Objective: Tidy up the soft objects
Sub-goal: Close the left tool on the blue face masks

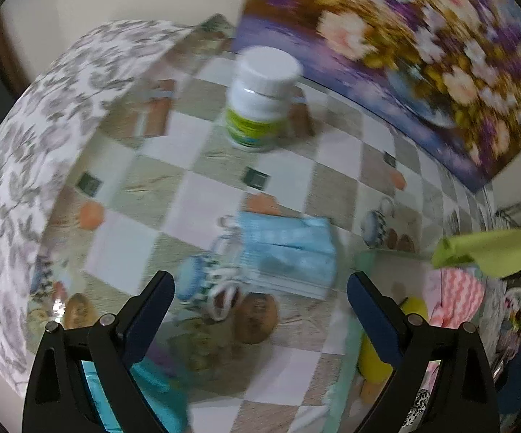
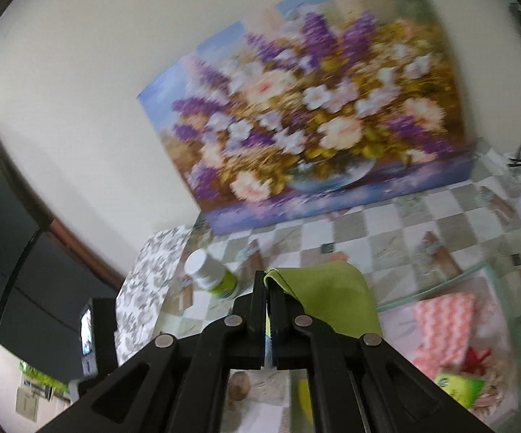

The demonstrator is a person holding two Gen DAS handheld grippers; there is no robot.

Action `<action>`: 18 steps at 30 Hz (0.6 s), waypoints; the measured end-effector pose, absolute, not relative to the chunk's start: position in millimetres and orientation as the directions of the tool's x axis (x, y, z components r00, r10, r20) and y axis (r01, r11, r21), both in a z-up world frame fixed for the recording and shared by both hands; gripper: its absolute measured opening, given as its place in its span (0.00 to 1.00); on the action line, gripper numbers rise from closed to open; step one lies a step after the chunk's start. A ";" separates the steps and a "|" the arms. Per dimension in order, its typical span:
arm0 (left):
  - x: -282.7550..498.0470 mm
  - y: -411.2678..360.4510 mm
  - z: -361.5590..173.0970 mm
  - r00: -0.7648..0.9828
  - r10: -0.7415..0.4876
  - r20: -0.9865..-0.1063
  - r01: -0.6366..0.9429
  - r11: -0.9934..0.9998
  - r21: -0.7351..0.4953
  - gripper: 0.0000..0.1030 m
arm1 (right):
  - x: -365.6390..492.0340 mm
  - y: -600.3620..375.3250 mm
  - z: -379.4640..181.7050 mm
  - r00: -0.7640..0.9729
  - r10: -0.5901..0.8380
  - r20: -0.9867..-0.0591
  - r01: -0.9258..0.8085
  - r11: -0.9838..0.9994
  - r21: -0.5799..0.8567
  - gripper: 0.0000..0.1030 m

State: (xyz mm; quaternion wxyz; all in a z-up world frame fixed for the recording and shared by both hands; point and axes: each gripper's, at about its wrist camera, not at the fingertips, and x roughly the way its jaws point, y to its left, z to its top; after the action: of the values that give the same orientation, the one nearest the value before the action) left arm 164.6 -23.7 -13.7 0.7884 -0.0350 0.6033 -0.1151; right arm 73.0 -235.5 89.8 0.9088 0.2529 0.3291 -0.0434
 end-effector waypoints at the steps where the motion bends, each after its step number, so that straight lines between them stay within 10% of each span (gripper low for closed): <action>1: 164.2 -28.9 -15.7 0.245 -0.226 -0.943 0.149 0.970 -0.194 0.94 | 70.2 -240.9 90.9 0.783 0.081 -0.616 0.253 0.864 0.435 0.01; 11: 162.8 -76.2 -54.8 0.204 -0.200 -0.958 0.241 0.959 -0.149 0.85 | 60.7 -264.0 87.7 0.784 0.061 -0.618 0.291 0.843 0.452 0.01; 18: 162.0 -90.0 -77.2 0.185 -0.166 -0.968 0.253 0.960 -0.117 0.58 | 61.4 -268.2 82.9 0.778 0.070 -0.625 0.295 0.836 0.462 0.01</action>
State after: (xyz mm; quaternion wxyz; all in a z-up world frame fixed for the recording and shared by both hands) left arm 162.0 -90.0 -77.2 0.7691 0.0346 0.6235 -0.1363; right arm 61.4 -268.2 82.9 0.9006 0.2790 0.3274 -0.0626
